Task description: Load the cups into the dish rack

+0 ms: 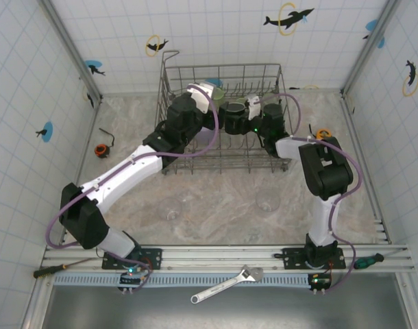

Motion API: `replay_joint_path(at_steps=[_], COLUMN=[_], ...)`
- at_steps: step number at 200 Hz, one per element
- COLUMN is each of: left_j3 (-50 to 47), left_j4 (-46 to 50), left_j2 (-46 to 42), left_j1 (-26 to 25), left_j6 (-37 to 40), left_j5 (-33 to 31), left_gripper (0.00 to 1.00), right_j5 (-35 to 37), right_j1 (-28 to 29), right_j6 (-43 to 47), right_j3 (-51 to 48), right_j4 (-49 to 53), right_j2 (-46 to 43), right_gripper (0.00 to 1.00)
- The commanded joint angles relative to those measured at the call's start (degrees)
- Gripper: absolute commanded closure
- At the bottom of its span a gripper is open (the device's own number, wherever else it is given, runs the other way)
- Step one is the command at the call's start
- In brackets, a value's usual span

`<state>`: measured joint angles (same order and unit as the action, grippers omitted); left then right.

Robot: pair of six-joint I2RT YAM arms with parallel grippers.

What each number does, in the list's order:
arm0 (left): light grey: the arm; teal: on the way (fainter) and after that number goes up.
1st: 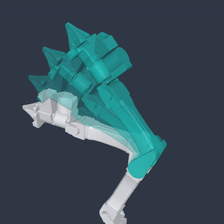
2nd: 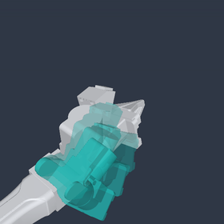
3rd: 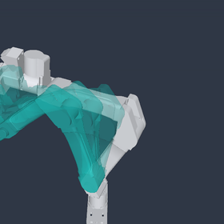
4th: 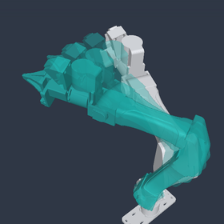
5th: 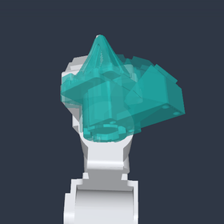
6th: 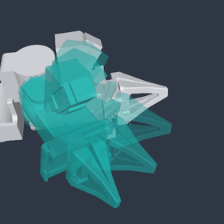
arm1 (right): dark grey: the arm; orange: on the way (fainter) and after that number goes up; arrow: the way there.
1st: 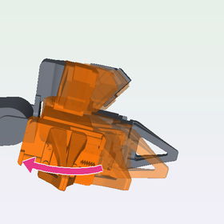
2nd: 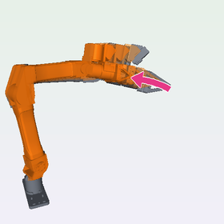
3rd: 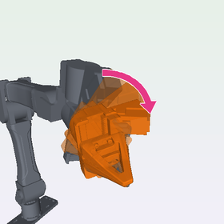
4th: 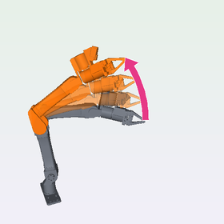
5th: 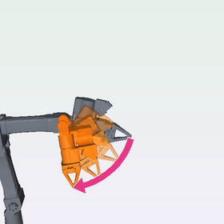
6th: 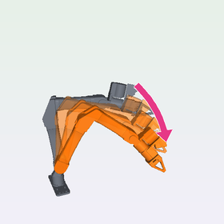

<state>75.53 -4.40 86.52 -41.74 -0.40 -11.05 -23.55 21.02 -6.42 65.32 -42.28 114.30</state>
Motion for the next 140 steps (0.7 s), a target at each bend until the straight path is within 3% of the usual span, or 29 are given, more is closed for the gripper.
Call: replay_joint_path(at_steps=[1, 6, 14, 30, 52, 70, 140], left_j3=[0.6, 0.5, 0.5, 0.3, 0.6, 0.7, 0.3], left_j4=[-1.2, -1.2, -1.3, -1.7, -1.8, -2.0, -2.4], left_j2=[0.6, 0.6, 0.5, 0.6, 0.8, 0.8, 0.8], left_j1=[-0.3, -0.3, -0.3, -0.3, -0.3, -0.3, -0.3], left_j6=[0.7, 0.6, 0.6, 0.6, 0.4, 0.4, 0.7], left_j5=[-0.5, -0.5, -0.5, -0.4, -0.3, -0.1, -0.6], left_gripper=[0.05, 0.05, 0.05, 0.05, 0.05, 0.05, 0.05], right_j5=[0.6, 0.5, -0.3, -0.4, 0.6, 0.3, -0.7], right_j1=[0.4, 0.4, 0.4, 0.4, 0.4, 0.3, 0.2], right_j6=[3.3, 3.6, 4.2, 4.4, 4.1, 3.4, 2.3], right_j3=[1.6, 1.5, 1.1, 0.1, -0.7, -0.9, -0.6], right_j4=[-6.0, -5.7, -5.3, -5.5, -5.5, -5.5, -3.8], right_j2=[0.0, 0.0, -0.1, -0.3, -0.5, -0.4, 0.5], right_gripper=[1.00, 0.99, 0.90, 0.85, 0.65, 0.63, 0.36])
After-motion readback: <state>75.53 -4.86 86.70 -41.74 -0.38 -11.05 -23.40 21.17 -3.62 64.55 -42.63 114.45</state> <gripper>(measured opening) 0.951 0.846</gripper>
